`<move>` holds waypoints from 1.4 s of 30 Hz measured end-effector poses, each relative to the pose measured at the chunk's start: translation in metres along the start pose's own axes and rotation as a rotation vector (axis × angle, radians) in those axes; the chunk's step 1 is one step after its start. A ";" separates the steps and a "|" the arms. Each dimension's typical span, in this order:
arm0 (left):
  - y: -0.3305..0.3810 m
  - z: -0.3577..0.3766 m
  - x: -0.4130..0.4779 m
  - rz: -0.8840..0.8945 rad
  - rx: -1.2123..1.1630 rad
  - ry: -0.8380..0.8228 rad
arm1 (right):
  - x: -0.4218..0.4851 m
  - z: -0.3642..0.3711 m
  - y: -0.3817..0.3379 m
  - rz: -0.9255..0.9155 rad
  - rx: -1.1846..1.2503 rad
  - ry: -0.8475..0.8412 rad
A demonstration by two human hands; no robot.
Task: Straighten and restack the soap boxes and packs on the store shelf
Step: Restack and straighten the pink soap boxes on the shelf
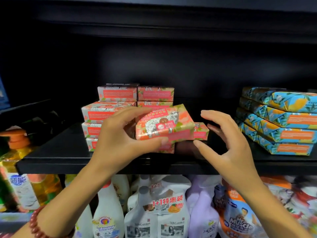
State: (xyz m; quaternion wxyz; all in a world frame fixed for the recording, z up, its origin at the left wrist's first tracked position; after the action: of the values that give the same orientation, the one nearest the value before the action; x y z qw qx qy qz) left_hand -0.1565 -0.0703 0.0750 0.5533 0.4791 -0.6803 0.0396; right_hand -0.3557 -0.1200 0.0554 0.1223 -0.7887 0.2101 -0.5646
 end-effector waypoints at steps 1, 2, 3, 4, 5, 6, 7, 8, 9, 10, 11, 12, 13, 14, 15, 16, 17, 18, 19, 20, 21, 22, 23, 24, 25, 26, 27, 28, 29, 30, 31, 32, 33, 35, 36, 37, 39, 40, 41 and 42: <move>-0.001 -0.002 0.004 -0.012 0.011 0.025 | -0.001 0.000 0.006 0.039 -0.003 -0.011; -0.001 -0.003 0.008 -0.015 0.038 0.040 | -0.002 0.003 0.012 0.072 -0.011 -0.042; 0.000 -0.003 0.013 -0.008 0.086 0.045 | -0.005 0.008 0.018 0.103 -0.026 -0.088; 0.001 -0.001 0.017 0.001 0.143 0.043 | -0.008 0.015 0.024 0.134 -0.056 -0.146; 0.001 0.001 0.021 0.004 0.189 0.039 | -0.011 0.023 0.030 0.160 -0.099 -0.215; -0.001 0.004 0.025 -0.001 0.222 0.037 | -0.016 0.031 0.035 0.179 -0.144 -0.288; -0.003 0.006 0.028 -0.006 0.247 0.037 | -0.020 0.038 0.039 0.191 -0.183 -0.352; -0.004 0.008 0.029 -0.003 0.275 0.039 | -0.024 0.043 0.042 0.193 -0.214 -0.394; -0.005 0.011 0.030 0.007 0.305 0.038 | -0.026 0.045 0.043 0.188 -0.233 -0.413; -0.005 0.014 0.030 0.022 0.333 0.033 | -0.027 0.046 0.044 0.180 -0.242 -0.419; -0.005 0.017 0.030 0.036 0.357 0.030 | -0.028 0.046 0.044 0.172 -0.247 -0.421; -0.004 0.019 0.029 0.050 0.382 0.031 | -0.028 0.046 0.043 0.166 -0.252 -0.423; -0.002 0.020 0.029 0.067 0.409 0.036 | -0.029 0.046 0.043 0.162 -0.258 -0.422; -0.001 0.021 0.028 0.086 0.440 0.045 | -0.029 0.045 0.043 0.157 -0.262 -0.419; 0.002 0.022 0.028 0.107 0.468 0.053 | -0.030 0.045 0.042 0.152 -0.265 -0.416; 0.003 0.023 0.028 0.126 0.485 0.054 | -0.030 0.045 0.042 0.151 -0.266 -0.413; 0.004 0.024 0.028 0.136 0.491 0.047 | -0.030 0.044 0.042 0.152 -0.266 -0.411; 0.004 0.025 0.029 0.141 0.495 0.033 | -0.031 0.044 0.042 0.151 -0.267 -0.410; 0.003 0.026 0.029 0.146 0.503 0.020 | -0.031 0.044 0.042 0.149 -0.269 -0.409; 0.003 0.027 0.029 0.155 0.512 0.012 | -0.031 0.044 0.042 0.146 -0.273 -0.407; 0.003 0.026 0.029 0.164 0.519 0.009 | -0.031 0.044 0.043 0.143 -0.278 -0.404; 0.003 0.026 0.029 0.166 0.520 0.010 | -0.031 0.044 0.043 0.141 -0.284 -0.401; 0.001 0.025 0.029 0.163 0.519 0.010 | -0.031 0.044 0.043 0.137 -0.290 -0.396; 0.000 0.024 0.029 0.159 0.524 0.007 | -0.032 0.044 0.043 0.135 -0.295 -0.391; -0.001 0.025 0.029 0.158 0.539 0.003 | -0.032 0.043 0.043 0.134 -0.297 -0.387; -0.001 0.026 0.028 0.162 0.562 0.000 | -0.033 0.043 0.043 0.133 -0.299 -0.384; 0.000 0.027 0.028 0.168 0.590 0.001 | -0.033 0.043 0.043 0.131 -0.301 -0.381; 0.000 0.028 0.027 0.174 0.617 0.009 | -0.033 0.043 0.043 0.129 -0.305 -0.379; 0.002 0.028 0.026 0.183 0.636 0.025 | -0.033 0.043 0.043 0.128 -0.307 -0.379; 0.006 0.027 0.023 0.203 0.642 0.052 | -0.033 0.043 0.043 0.127 -0.307 -0.383; 0.011 0.025 0.019 0.236 0.631 0.089 | -0.033 0.044 0.042 0.124 -0.303 -0.390; 0.016 0.023 0.013 0.275 0.606 0.126 | -0.032 0.044 0.042 0.122 -0.295 -0.399; 0.020 0.022 0.005 0.307 0.570 0.151 | -0.031 0.044 0.041 0.128 -0.272 -0.406; 0.021 0.029 -0.010 0.312 0.471 0.131 | -0.025 0.039 0.042 0.159 -0.174 -0.378; 0.017 0.035 -0.018 0.285 0.413 0.090 | -0.019 0.033 0.043 0.168 -0.132 -0.333; 0.011 0.043 -0.024 0.242 0.357 0.032 | -0.012 0.026 0.045 0.165 -0.122 -0.279; -0.002 0.060 -0.035 0.141 0.274 -0.087 | 0.003 0.015 0.051 0.150 -0.177 -0.201; -0.008 0.065 -0.038 0.102 0.264 -0.123 | 0.010 0.014 0.056 0.149 -0.230 -0.198; -0.011 0.070 -0.040 0.080 0.275 -0.142 | 0.016 0.016 0.065 0.159 -0.300 -0.230; -0.013 0.072 -0.041 0.071 0.292 -0.149 | 0.019 0.020 0.075 0.183 -0.382 -0.291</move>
State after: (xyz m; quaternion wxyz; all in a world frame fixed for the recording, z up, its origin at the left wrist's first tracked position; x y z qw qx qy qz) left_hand -0.2020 -0.0940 0.0088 0.4240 0.5316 -0.7230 0.1219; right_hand -0.3458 -0.1959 0.0325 0.0504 -0.8482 0.3636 -0.3818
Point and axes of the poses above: each hand's wrist, its own x-axis towards the middle knuckle, its own z-axis out of the palm, y = z × x, the point moved 10 cm from there along x, towards the middle knuckle, and after that the axes turned 5 degrees about x, right-handed, at the moved point
